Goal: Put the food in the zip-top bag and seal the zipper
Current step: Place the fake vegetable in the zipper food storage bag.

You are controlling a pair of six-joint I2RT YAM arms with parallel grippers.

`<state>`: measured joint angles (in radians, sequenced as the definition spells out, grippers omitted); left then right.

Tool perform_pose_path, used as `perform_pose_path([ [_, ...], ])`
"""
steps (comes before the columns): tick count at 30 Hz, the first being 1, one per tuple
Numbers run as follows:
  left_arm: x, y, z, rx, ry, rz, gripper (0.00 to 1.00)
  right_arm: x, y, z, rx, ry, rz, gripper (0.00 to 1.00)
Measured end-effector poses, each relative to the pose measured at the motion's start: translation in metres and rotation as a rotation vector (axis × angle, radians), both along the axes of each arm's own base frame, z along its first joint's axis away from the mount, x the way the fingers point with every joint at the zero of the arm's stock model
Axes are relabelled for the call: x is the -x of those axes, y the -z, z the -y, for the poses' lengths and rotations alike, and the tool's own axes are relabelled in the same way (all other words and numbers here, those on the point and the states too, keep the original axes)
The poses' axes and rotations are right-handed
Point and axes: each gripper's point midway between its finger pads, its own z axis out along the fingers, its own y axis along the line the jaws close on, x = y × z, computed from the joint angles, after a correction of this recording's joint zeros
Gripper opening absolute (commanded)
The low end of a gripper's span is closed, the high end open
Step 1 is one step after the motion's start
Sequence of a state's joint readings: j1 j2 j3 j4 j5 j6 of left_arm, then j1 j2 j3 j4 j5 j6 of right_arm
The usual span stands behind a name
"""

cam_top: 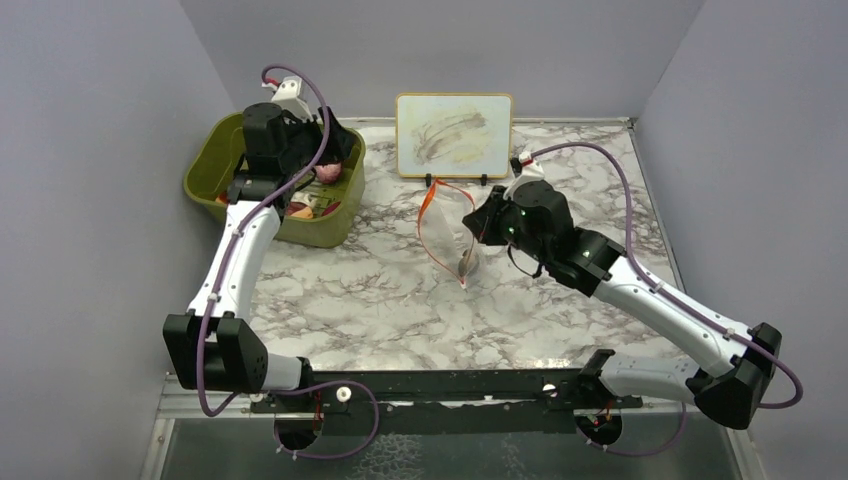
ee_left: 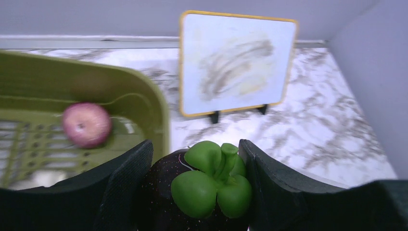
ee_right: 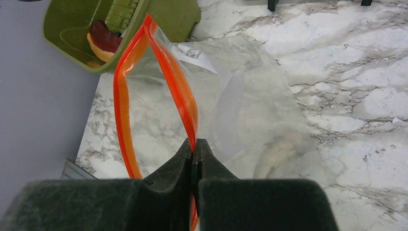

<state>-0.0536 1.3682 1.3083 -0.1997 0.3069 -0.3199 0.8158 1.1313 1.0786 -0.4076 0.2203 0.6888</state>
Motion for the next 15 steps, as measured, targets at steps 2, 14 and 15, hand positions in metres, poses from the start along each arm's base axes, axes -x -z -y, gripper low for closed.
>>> perform_pose_path([
  [2, 0.006, -0.008, 0.021, 0.049, 0.076, 0.013, 0.27, -0.004, 0.002, -0.005, -0.005, -0.001, -0.005, 0.01],
  [14, 0.065, -0.024, 0.137, 0.272, 0.478, -0.050, 0.27, -0.020, 0.024, -0.043, -0.043, -0.040, -0.082, 0.01],
  [15, 0.068, -0.025, 0.141, 0.276, 0.493, -0.050, 0.27, -0.021, 0.024, -0.045, -0.045, -0.040, -0.084, 0.01],
])
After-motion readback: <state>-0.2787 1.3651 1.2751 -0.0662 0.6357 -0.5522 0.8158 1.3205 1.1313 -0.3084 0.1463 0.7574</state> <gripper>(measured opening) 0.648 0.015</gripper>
